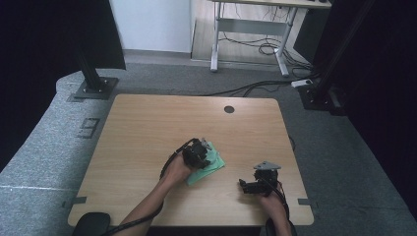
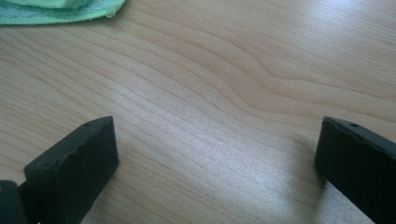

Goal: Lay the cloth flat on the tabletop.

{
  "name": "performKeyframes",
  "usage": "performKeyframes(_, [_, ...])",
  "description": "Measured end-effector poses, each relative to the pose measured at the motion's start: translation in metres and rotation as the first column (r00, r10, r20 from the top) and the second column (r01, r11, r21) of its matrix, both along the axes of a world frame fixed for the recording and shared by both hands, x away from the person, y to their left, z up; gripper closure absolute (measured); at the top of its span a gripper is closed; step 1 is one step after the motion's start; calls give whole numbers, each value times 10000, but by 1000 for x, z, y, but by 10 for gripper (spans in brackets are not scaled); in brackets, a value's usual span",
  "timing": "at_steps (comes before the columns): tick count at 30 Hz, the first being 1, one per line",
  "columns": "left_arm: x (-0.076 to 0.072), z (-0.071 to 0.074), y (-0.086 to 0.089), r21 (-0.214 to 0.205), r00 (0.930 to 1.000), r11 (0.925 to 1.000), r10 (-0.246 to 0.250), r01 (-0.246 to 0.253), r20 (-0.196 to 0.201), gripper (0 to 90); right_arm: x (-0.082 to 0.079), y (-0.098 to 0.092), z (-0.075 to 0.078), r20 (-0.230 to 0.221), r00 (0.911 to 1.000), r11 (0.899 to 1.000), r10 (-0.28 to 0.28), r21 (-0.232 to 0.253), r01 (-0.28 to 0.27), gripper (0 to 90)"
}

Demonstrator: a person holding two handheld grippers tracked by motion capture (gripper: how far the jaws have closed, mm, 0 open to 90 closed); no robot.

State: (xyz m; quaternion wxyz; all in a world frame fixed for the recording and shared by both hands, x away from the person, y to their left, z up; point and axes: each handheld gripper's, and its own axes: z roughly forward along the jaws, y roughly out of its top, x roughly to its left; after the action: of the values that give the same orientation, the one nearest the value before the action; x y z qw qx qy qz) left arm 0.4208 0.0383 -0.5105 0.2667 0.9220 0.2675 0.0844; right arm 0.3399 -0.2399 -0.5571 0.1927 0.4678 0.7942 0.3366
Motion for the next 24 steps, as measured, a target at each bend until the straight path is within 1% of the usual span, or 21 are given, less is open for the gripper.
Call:
performKeyframes(1, [1, 3, 2, -120, 10000, 9999, 40, -40, -33, 796, 0, 0, 0, 1, 10000, 10000, 1, 0, -1, 0])
performKeyframes(2, [1, 6, 4, -250, 9999, 9996, 143, -142, 42, 834, 0, 0, 0, -1, 10000, 10000, -1, 1, 1, 0])
performKeyframes(5, [2, 24, 12, -675, 9985, 9971, 374, -347, 397, 855, 0, 0, 0, 2, 10000, 10000, -2, 3, 2, 0])
performKeyframes(7, [4, 39, 20, -998, 9961, 9936, 586, -519, 660, 855, 0, 0, 0, 20, 10000, 10000, -4, 7, 4, 0])
performKeyframes(10, [8, 59, 35, -1506, 9908, 9846, 1025, -885, 885, 855, 0, 0, 0, 8, 10000, 10000, -7, 9, 7, 0])
performKeyframes(13, [15, 72, 54, -1779, 9833, 9748, 1537, -1347, 978, 855, 0, 0, 0, 12, 10000, 10000, -5, 9, 5, 0])
performKeyframes(16, [22, 76, 74, -1968, 9735, 9627, 2074, -1856, 962, 855, 0, 0, 0, 14, 10000, 10000, -3, 9, 3, 0])
performKeyframes(18, [25, 74, 88, -2056, 9640, 9518, 2501, -2275, 908, 855, 0, 0, 0, 10, 10000, 10000, -6, 9, 6, 0])
performKeyframes(21, [28, 68, 108, -2116, 9480, 9346, 3082, -2860, 796, 855, 0, 0, 0, 10, 10000, 10000, -8, 11, 8, 0])
performKeyframes(23, [30, 61, 121, -2041, 9360, 9235, 3448, -3248, 705, 855, 0, 0, 0, 11, 10000, 10000, -7, 10, 7, 0])
performKeyframes(24, [30, 57, 127, -1951, 9311, 9196, 3589, -3409, 645, 855, 0, 0, 0, 10, 10000, 10000, -7, 9, 7, 0])
